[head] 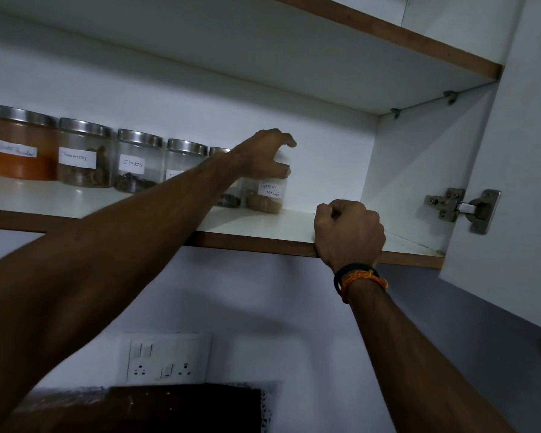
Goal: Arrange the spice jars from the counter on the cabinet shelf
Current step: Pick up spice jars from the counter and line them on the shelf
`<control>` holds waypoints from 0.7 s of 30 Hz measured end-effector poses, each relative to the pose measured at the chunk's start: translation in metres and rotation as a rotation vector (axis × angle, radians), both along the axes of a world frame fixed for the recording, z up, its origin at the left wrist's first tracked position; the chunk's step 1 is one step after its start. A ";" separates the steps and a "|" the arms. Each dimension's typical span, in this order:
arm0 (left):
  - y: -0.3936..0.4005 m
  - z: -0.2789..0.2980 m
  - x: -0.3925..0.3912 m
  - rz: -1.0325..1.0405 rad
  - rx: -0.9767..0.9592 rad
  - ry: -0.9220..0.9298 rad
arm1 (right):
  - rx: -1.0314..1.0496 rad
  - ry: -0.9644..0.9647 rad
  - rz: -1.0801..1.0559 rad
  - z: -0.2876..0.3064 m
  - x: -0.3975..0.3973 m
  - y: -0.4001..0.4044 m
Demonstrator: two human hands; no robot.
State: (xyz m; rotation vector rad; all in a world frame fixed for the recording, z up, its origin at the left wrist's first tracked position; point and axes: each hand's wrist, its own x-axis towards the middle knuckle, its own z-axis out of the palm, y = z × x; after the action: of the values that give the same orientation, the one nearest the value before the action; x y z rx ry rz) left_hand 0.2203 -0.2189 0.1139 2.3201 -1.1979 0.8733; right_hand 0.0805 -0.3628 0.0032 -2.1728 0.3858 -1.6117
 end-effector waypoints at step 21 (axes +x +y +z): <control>0.037 -0.100 -0.179 -0.119 -0.069 0.091 | -0.236 0.221 0.045 -0.035 -0.065 0.028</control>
State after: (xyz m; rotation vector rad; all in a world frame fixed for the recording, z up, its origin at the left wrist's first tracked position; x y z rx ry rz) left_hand 0.0411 -0.1824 0.0139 2.1849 -1.2334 0.7478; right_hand 0.0150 -0.3353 -0.0318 -2.5285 0.2156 -1.4607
